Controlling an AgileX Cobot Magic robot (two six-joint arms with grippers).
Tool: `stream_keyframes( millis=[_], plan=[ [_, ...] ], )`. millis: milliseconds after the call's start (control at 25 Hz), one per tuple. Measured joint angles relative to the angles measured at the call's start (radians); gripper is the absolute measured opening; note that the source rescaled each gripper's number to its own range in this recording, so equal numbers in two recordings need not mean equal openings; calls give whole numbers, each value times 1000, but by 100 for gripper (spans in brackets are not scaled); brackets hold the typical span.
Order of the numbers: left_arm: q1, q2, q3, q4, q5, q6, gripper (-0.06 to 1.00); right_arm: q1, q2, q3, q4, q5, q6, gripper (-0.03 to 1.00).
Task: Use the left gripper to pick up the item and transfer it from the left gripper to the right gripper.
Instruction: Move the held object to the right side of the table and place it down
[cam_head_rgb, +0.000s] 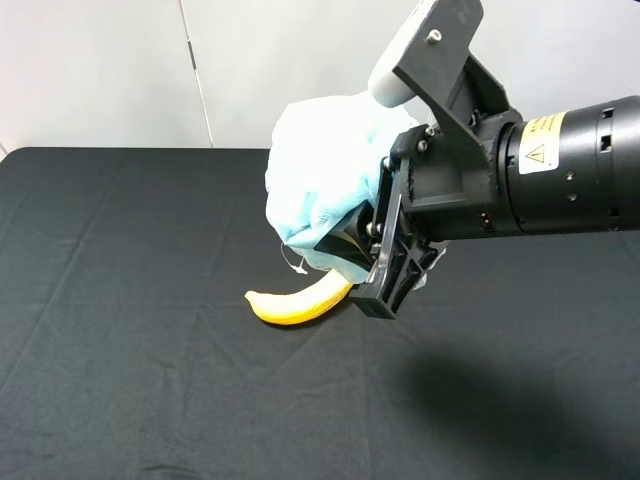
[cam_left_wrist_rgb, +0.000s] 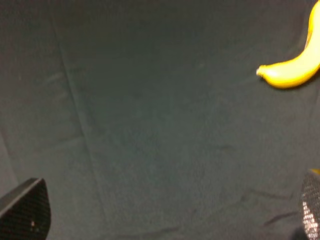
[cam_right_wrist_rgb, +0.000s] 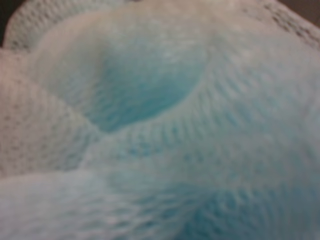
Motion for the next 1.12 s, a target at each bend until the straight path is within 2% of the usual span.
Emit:
stream_keyframes(
  millis=[280,480,720,1000,1120],
  plan=[
    [0,-268,174,0,5,-31,100,0,0,0,0,-1,3,1],
    [0,-276,202,1,-38,-81,100,0,0,0,3,-1,3,1],
    [0,-276,209,6,-56,-89,100,0,0,0,8,-2,14,1],
    [0,-276,209,6,-57,-91,100,0,0,0,11,0,92,1],
    [0,-276,209,6,-57,-91,100,-11,0,0,11,33,140,1]
  ],
)
